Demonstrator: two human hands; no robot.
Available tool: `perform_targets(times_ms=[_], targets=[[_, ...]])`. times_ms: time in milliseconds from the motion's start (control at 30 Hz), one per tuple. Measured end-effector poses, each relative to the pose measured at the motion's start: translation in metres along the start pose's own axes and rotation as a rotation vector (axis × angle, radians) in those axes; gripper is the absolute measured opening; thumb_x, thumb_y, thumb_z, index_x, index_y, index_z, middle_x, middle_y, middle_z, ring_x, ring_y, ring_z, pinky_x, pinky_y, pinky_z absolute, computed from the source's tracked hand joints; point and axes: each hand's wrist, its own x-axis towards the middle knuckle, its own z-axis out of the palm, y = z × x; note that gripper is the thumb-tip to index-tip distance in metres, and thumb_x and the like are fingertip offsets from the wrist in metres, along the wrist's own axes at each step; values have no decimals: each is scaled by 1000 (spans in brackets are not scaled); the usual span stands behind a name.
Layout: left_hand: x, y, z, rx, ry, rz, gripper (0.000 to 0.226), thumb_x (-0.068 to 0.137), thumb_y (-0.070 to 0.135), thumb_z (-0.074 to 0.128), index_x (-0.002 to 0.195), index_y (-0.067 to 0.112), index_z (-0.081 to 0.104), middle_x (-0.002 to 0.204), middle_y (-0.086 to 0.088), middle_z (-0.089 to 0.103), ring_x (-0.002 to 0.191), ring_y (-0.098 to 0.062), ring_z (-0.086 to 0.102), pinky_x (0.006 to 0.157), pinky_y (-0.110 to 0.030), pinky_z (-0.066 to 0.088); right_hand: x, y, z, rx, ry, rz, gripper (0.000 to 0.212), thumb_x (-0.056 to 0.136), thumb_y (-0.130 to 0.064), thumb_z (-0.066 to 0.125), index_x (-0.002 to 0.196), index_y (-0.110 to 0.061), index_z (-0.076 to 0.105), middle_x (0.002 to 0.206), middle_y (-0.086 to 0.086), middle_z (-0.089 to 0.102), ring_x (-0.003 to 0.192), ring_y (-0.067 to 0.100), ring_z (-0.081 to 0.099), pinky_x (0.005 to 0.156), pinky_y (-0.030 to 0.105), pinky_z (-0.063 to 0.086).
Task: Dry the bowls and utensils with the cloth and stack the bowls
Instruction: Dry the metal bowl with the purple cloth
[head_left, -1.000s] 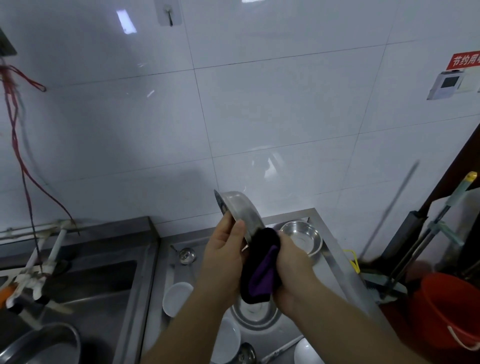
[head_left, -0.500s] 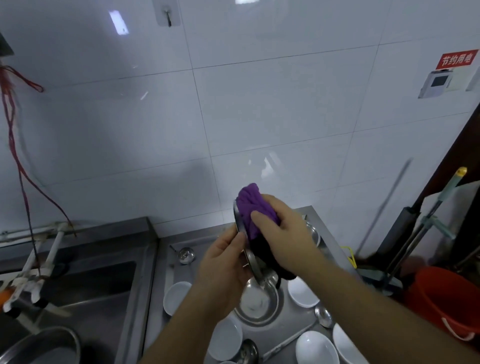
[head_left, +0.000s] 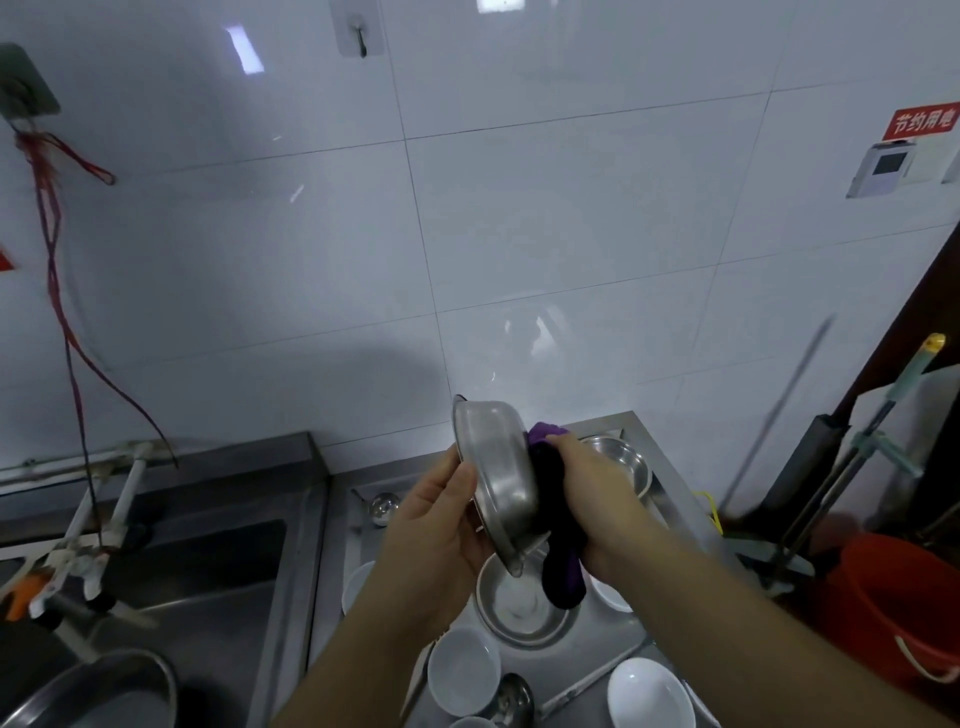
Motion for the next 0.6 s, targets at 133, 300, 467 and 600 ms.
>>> perform_targets(times_ms=[133, 300, 467, 600], targets=[[1, -4, -10, 287, -81, 46, 37, 102, 31, 57, 138, 35, 68, 136, -9, 71, 125, -31, 68, 95, -38, 60, -10, 5, 6, 41, -49, -2, 23, 88, -26, 60, 87, -10, 77, 89, 14, 69, 83, 30, 65, 76, 45, 55], [-3, -1, -20, 874, -256, 112, 33, 108, 27, 48, 134, 39, 66, 109, 16, 75, 104, -2, 70, 95, -27, 56, -7, -2, 7, 136, -37, -1, 23, 91, -35, 68, 85, -14, 76, 84, 16, 70, 72, 31, 70, 65, 45, 63], [-12, 4, -29, 1364, -459, 128, 17, 109, 34, 47, 114, 48, 55, 94, 18, 68, 84, -3, 64, 76, -27, 54, -2, 0, -3, 43, -9, -18, 71, 61, -57, 96, 110, -9, 76, 102, 27, 77, 83, 39, 75, 79, 53, 63], [-15, 5, -35, 1555, -536, 176, 22, 111, 34, 43, 129, 44, 49, 97, 13, 67, 85, -5, 61, 74, -26, 52, -2, 14, -14, 25, -12, 73, 81, 53, -42, 101, 119, -4, 73, 105, 30, 76, 87, 46, 77, 74, 58, 64]])
